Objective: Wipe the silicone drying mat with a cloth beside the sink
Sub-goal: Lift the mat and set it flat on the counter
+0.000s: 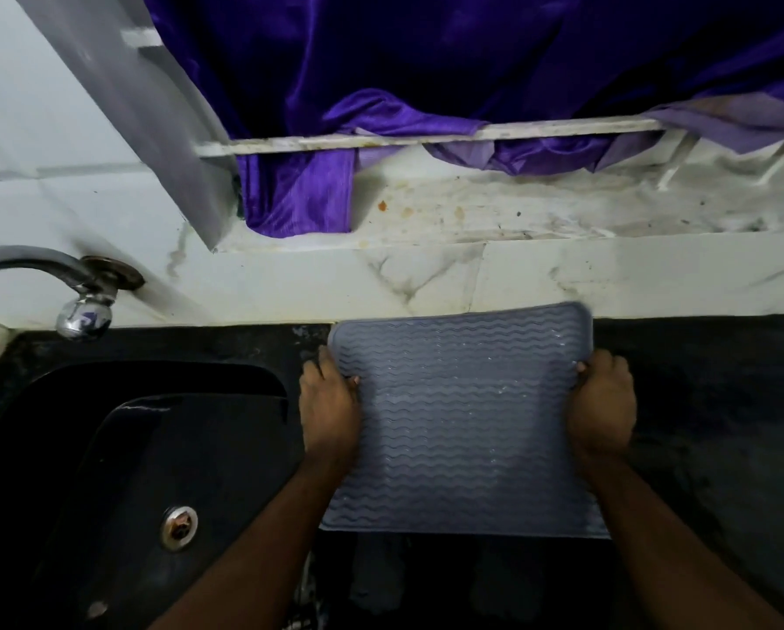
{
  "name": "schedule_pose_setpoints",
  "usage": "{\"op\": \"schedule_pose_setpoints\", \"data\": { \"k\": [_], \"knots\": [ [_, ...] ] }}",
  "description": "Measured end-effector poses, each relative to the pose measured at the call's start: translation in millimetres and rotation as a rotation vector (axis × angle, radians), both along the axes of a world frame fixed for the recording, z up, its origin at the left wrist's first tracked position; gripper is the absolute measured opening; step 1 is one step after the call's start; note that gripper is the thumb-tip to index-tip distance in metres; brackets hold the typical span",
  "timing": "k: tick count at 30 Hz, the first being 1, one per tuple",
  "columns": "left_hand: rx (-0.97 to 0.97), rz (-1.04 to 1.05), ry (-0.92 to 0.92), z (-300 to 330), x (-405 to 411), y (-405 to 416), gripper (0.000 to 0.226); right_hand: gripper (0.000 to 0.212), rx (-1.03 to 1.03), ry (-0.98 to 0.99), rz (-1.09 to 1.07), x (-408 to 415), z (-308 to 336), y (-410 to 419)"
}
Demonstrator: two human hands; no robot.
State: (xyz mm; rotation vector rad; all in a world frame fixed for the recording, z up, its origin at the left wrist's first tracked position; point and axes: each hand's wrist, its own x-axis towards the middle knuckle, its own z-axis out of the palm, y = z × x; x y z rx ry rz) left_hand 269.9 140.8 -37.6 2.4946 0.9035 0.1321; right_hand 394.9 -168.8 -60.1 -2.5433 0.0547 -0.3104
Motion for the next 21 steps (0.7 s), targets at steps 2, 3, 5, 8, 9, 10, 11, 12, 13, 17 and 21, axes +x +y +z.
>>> {"op": "schedule_pose_setpoints", "data": {
  "k": [2,3,5,8,9,10,11,12,13,17,21],
  "knots": [
    [0.092,-0.005,0.023,-10,-5,-4,0.063,0.046,-0.067,0.019,-0.047,1,-4,3],
    [0.142,-0.036,0.024,-14,-7,-9,0.067,0.052,-0.094,0.033,-0.076,2,-4,1],
    [0.234,-0.098,0.033,-19,-13,-12,0.076,0.056,-0.12,0.043,-0.059,1,-5,3],
    [0.245,-0.143,0.072,-20,-15,-13,0.086,0.056,-0.25,0.035,0.024,-5,0,4],
    [0.233,-0.146,0.092,-18,-15,-14,0.089,0.052,-0.277,0.036,0.065,-10,2,5],
    [0.222,-0.145,0.109,-16,-14,-15,0.092,0.049,-0.247,0.039,0.097,-13,4,5],
    [0.215,-0.142,0.116,-15,-13,-15,0.094,0.048,-0.14,0.072,0.096,-13,8,5],
    [0.21,-0.144,0.117,-13,-13,-16,0.096,0.048,0.029,0.129,0.047,-12,14,6],
    [0.206,-0.151,0.118,-12,-13,-15,0.097,0.048,0.223,0.218,-0.032,-13,22,9],
    [0.182,-0.19,0.137,-10,-14,-12,0.096,0.046,0.361,0.314,-0.058,-16,42,9],
    [0.18,-0.21,0.173,-10,-15,-12,0.093,0.048,0.316,0.272,-0.031,-17,44,9]
  ]
}}
